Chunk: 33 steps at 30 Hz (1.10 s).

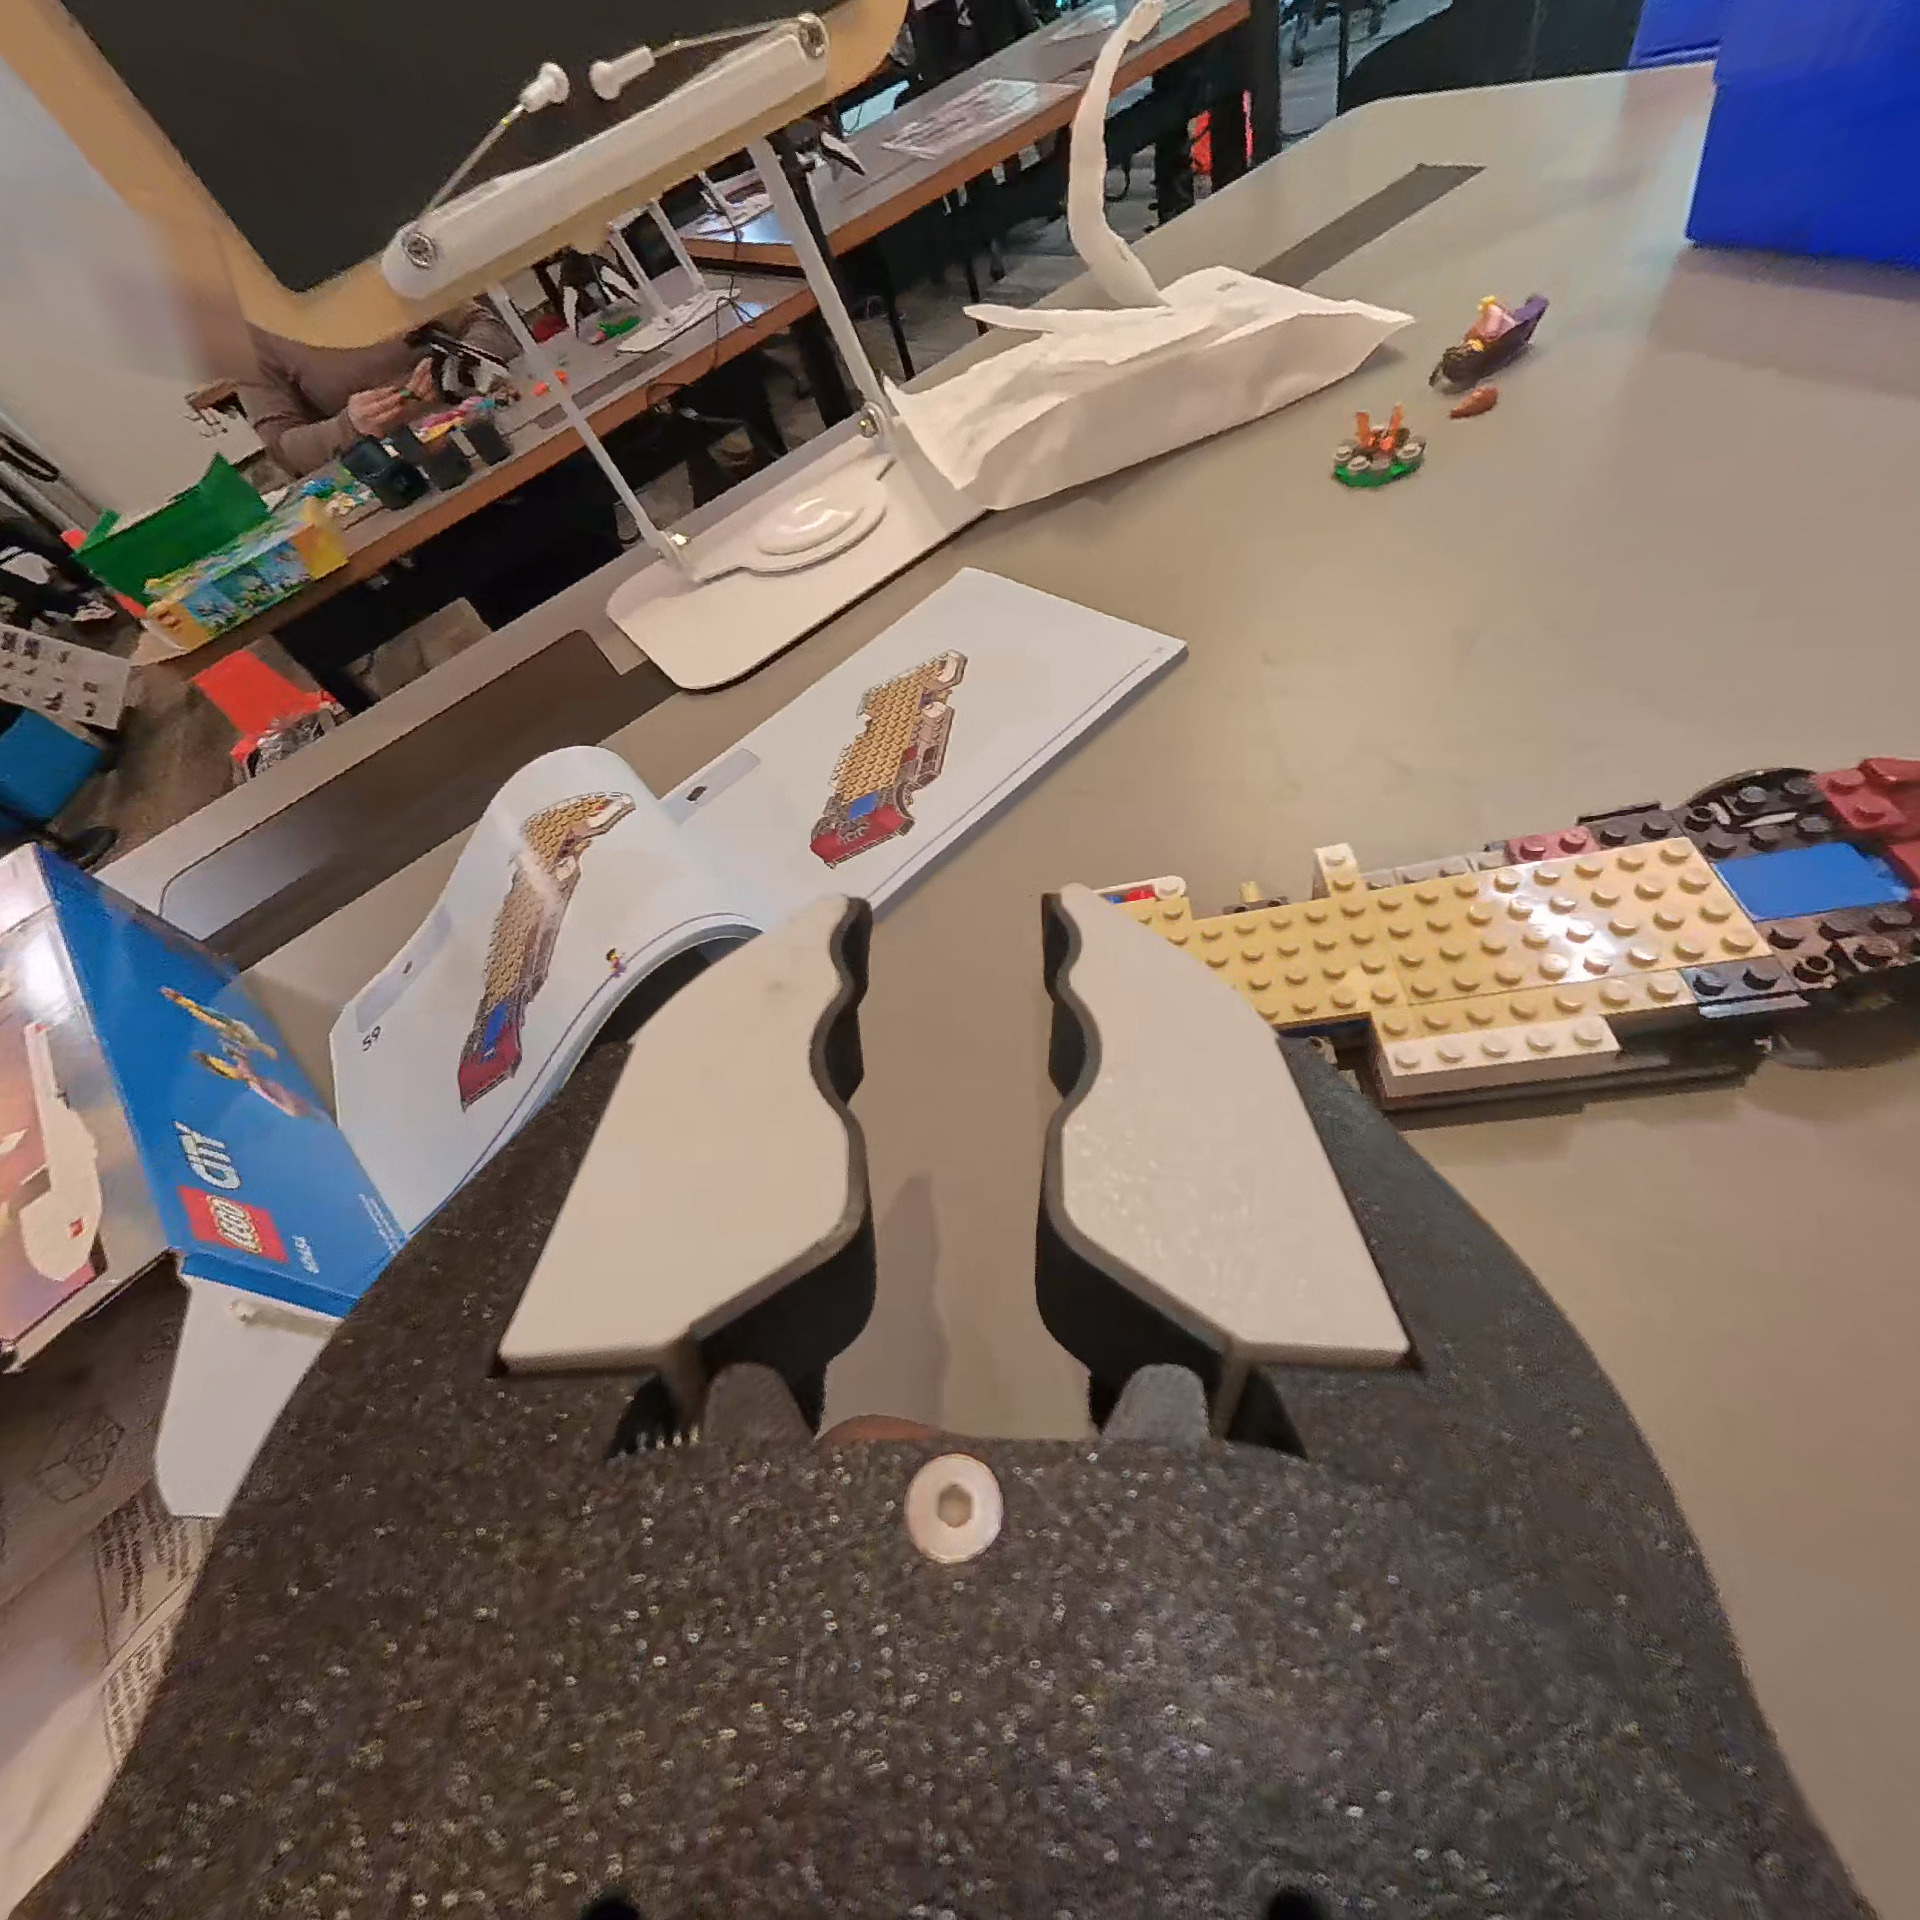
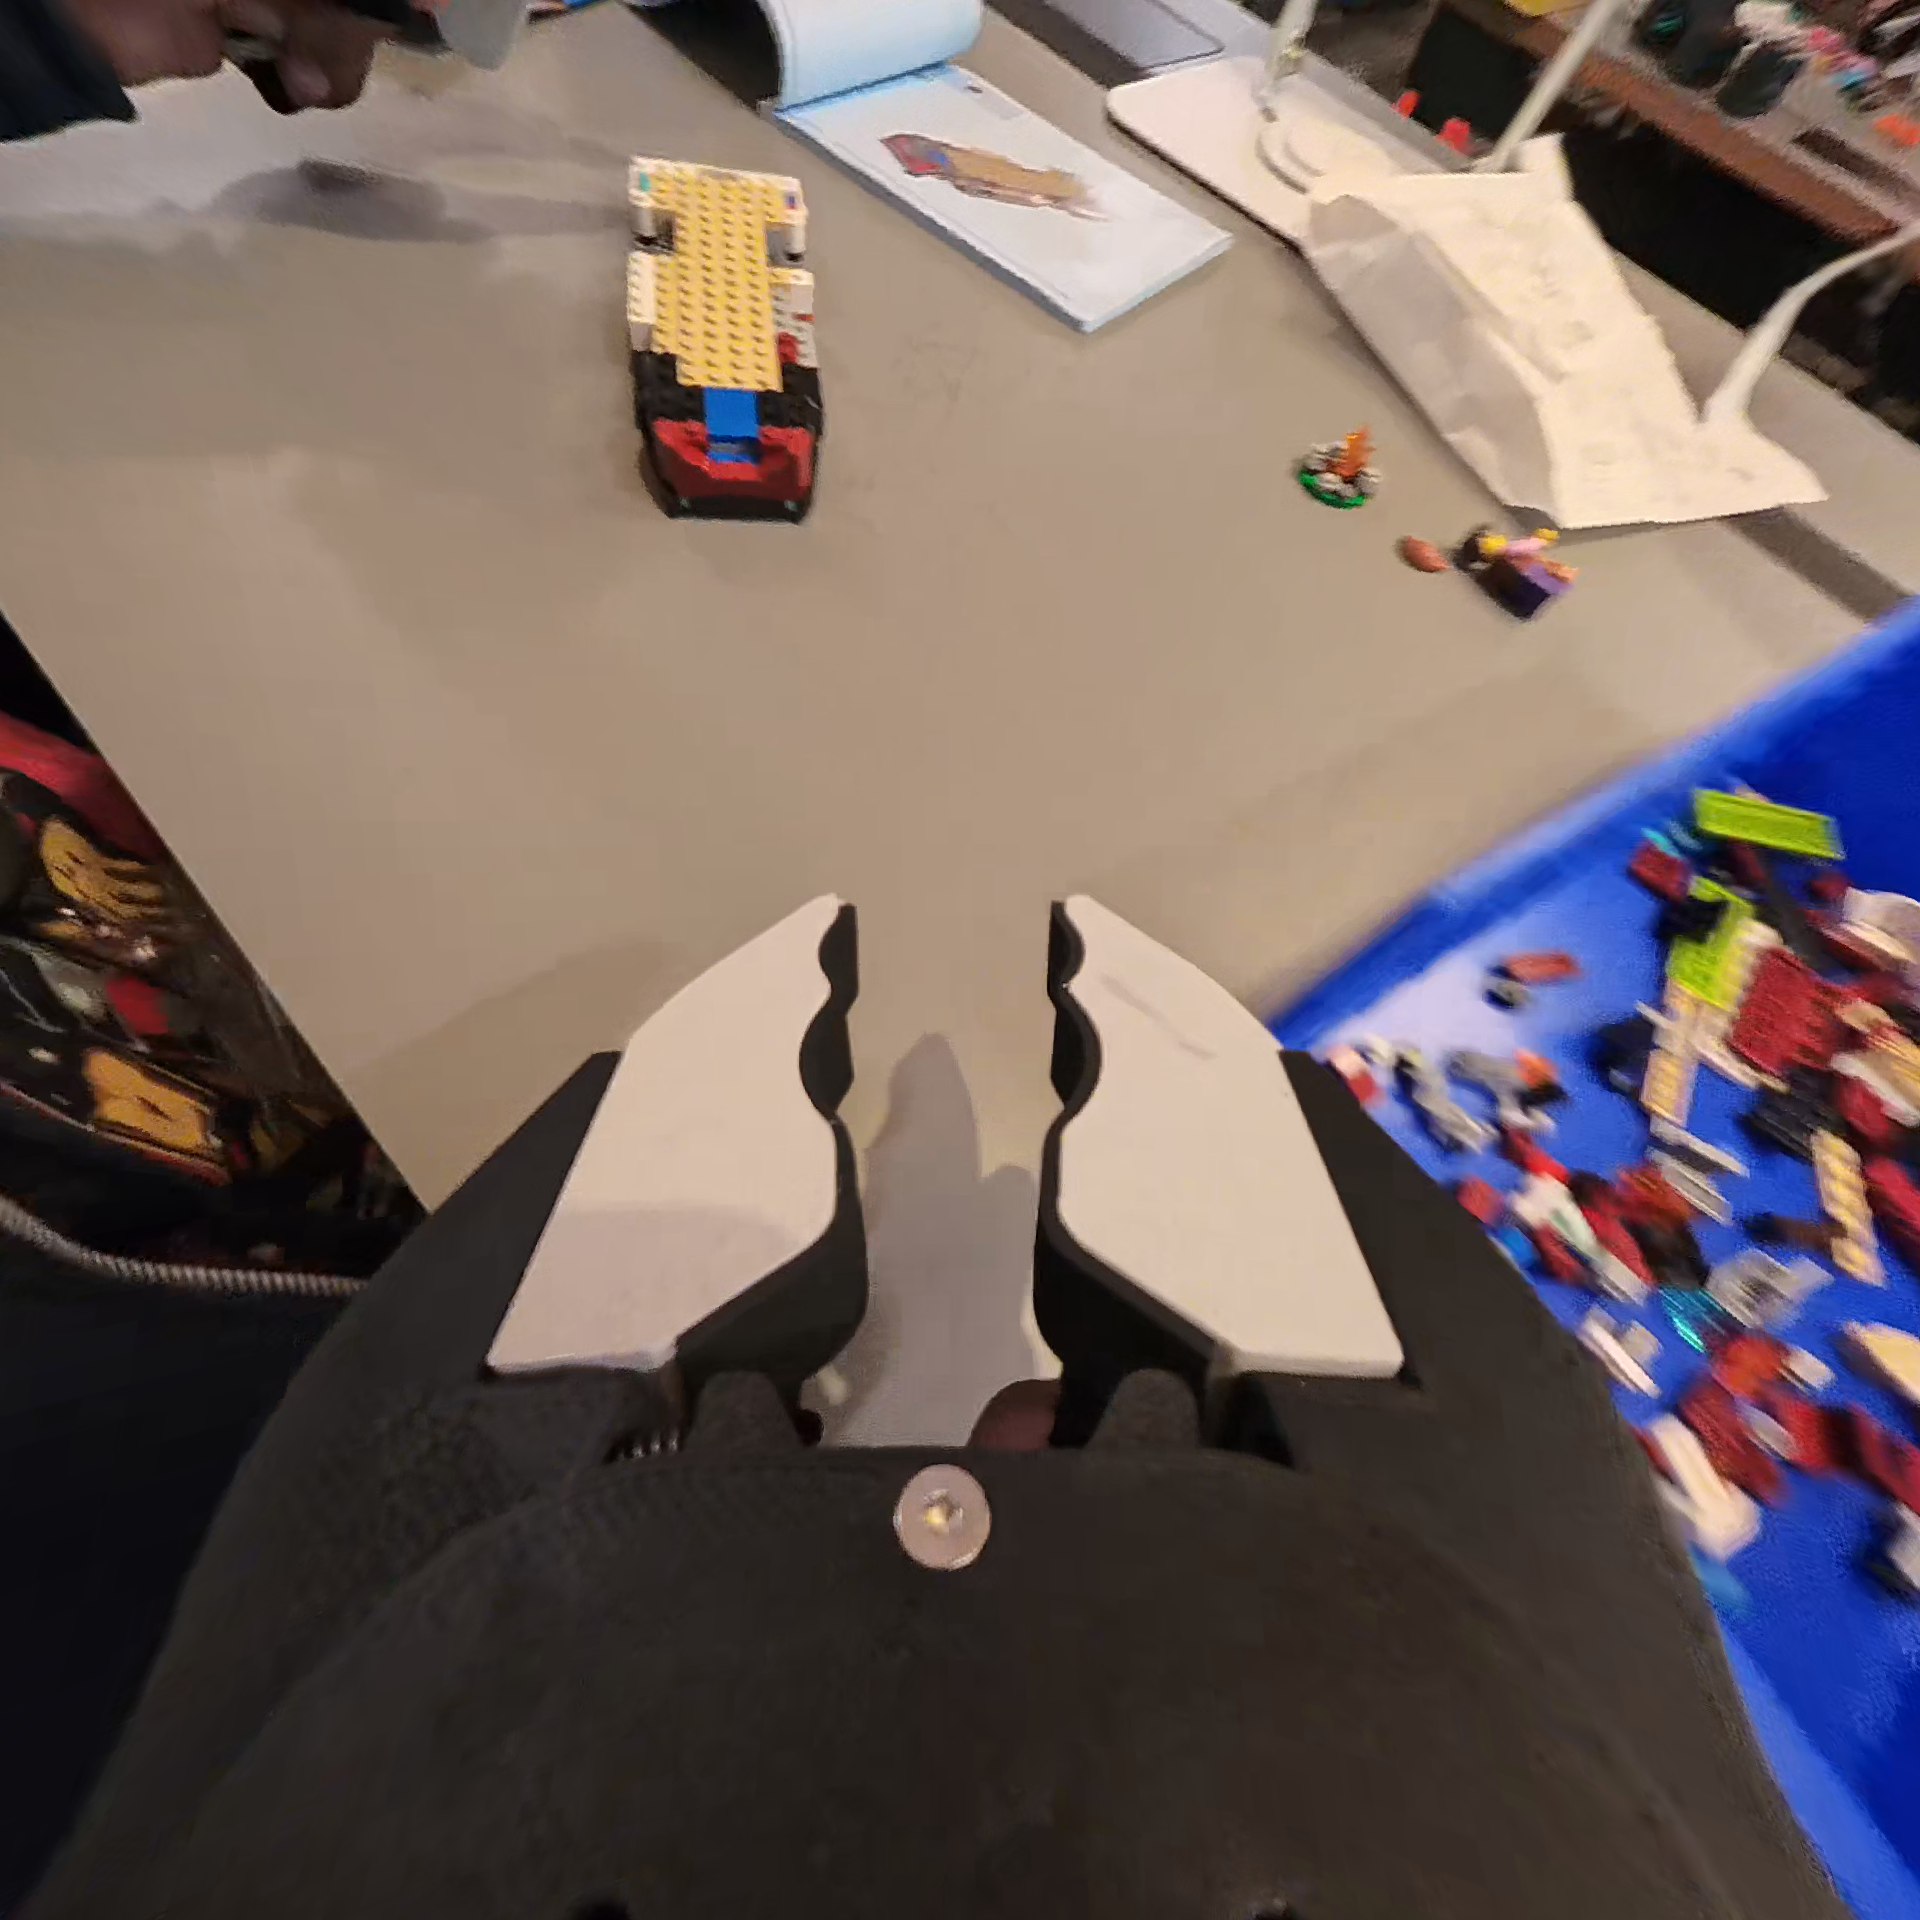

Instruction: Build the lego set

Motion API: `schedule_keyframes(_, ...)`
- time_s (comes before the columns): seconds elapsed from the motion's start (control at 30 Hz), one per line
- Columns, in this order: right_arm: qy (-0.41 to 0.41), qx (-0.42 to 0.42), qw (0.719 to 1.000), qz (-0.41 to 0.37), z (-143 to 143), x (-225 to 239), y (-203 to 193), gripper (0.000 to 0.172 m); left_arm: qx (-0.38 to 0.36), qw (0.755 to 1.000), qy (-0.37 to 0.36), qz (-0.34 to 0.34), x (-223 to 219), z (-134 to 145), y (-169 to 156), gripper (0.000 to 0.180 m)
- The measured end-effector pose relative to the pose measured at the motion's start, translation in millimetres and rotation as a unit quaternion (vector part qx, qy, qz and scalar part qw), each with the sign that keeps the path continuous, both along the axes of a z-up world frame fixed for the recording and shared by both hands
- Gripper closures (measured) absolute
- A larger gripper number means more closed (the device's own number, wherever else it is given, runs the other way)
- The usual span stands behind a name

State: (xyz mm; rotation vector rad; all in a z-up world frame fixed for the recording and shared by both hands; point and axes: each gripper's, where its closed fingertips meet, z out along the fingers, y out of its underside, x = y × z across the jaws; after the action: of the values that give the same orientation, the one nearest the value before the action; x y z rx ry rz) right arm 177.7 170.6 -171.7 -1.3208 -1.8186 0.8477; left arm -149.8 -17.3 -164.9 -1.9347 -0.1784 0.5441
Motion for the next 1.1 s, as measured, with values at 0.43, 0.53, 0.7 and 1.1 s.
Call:
schedule_keyframes(0.43,-0.022,0.133,0.99,-0.044,45,30,148,0.142,-0.069,0.997,-0.023,0.028,-11,-30,-1,0.148)
schedule_keyframes(0.53,-0.059,0.169,0.984,-0.011,42,16,169,0.147,-0.084,0.996,-0.028,0.03,-12,-37,-3,0.148)
schedule_keyframes(0.7,-0.115,0.183,0.975,0.047,33,-13,190,0.149,-0.108,0.993,-0.026,0.028,-11,-44,-4,0.147)
schedule_keyframes(1.1,-0.153,0.182,0.97,0.053,15,-26,220,0.15,-0.131,0.99,-0.047,0.017,-13,-52,-3,0.147)
